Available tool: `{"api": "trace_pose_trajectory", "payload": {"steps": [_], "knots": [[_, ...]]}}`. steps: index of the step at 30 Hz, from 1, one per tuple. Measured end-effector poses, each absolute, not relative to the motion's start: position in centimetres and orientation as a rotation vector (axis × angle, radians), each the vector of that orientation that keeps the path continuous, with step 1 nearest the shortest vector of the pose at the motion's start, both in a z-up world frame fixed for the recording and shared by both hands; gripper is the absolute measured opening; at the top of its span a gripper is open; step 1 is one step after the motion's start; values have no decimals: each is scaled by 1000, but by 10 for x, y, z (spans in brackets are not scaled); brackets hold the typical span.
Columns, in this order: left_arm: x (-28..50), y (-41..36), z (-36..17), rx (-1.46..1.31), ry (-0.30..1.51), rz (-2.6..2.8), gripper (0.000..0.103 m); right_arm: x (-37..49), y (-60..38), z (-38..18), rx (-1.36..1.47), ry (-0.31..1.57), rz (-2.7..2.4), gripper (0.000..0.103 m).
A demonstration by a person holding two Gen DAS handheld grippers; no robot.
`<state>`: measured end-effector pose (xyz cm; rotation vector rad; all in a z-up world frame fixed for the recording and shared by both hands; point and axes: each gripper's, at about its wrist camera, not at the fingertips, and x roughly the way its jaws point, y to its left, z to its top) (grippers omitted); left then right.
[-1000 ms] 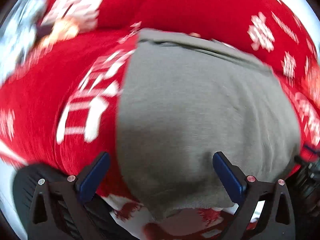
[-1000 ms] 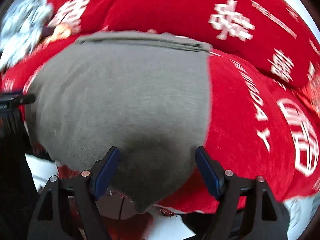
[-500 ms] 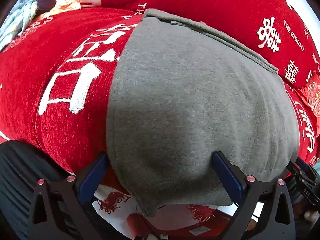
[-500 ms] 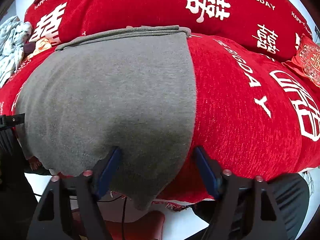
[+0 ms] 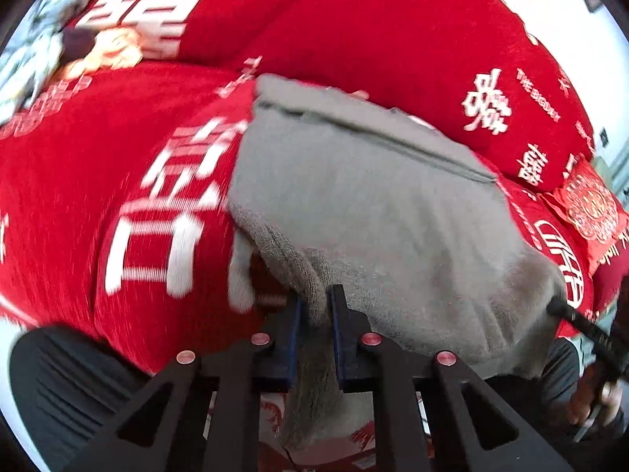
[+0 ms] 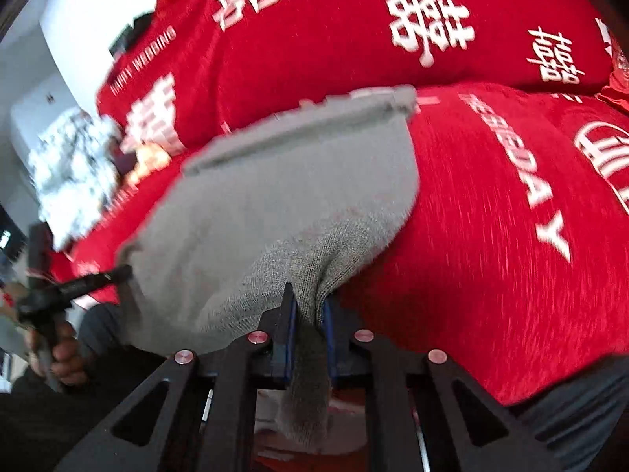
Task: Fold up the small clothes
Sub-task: 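Close both tools on the sweater hem, then lift the hem with both tools and fold it toward the collar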
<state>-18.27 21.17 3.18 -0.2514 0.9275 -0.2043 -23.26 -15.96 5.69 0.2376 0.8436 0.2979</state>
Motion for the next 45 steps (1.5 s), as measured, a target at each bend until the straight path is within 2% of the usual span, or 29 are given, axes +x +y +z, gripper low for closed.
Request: {"api": "trace_pose_trajectory", "payload": {"steps": [3,8,11,16,23,29,37,45], "knots": [[-179,213,34,-237,965,-207,16,-222,-159,71,266,826,339,13],[-186,222,4,-279,1069,-136,16,-224,-148,69,218,838,351,13],[-189,226,1,-308,1049,-154,12,-225,-150,60,237,857,339,13],[-182,214,4,-255,1047,-173,12,-221,-152,62,227,854,342,13],[-172,216,60,-253,912,-229,11,-214,-151,81,211,812,359,13],[-118,216,85,-231,868,-226,11,-177,-157,101,240,770,363,13],[-49,216,68,-254,933,-197,11,-107,-164,107,318,787,342,13],[-14,216,31,-271,1024,-161,11,-60,-163,72,304,894,272,13]]}}
